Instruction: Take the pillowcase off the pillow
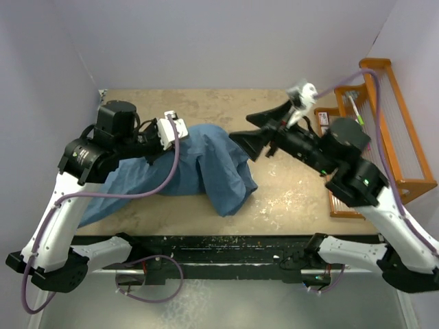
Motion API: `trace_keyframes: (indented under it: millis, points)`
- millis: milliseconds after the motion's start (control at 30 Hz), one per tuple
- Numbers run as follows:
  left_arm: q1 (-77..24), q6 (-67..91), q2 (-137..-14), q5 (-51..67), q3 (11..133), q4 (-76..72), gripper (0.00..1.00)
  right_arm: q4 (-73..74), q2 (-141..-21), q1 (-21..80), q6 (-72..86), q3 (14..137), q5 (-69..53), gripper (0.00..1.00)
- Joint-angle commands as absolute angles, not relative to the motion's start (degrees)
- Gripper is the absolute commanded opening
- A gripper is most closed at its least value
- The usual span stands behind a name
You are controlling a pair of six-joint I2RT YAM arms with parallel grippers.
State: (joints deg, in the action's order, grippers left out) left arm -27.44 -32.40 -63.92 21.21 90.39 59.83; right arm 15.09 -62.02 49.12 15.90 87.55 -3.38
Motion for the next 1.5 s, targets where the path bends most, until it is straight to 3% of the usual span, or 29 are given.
trace_keyframes:
  millis: [0,167,367,700,800,933,1000,1467]
  points:
    - [-27.2,-37.7,-62.5,20.6,98.1,59.6,0.00,9.9,-55.6,49.5,16.5,79.4,-6.5,0.74]
    - [-27.2,-40.4,-61.7,18.5,98.8,60.1,0.00,9.9,-45.9,49.5,22.6,65.7,-3.8,0.68]
    - [-27.2,-41.4,-62.5,18.8,102.8,61.3,0.00,6.8,-41.2,49.5,27.1,47.4,-1.7,0.48]
    - [-27.2,-41.0,-63.2,20.5,107.5,65.9,0.00,-4.7,-53.5,49.6,27.5,48.7,-5.9,0.41]
    - [-27.2,-41.5,-63.3,22.3,108.6,68.0,0.00,-8.8,-57.1,49.9,27.5,51.1,-7.8,0.43]
    - [-27.2,-42.7,-64.0,26.4,112.2,72.7,0.00,-9.1,-55.0,49.8,25.2,53.3,-3.5,0.70]
    - [-27.2,-43.5,-64.3,28.0,113.6,74.8,0.00,-9.1,-53.3,49.6,22.4,53.7,-1.1,0.74]
    - [-27.2,-48.3,-67.7,38.4,121.8,88.7,0.00,-8.6,-61.3,48.6,10.9,67.2,7.2,0.73]
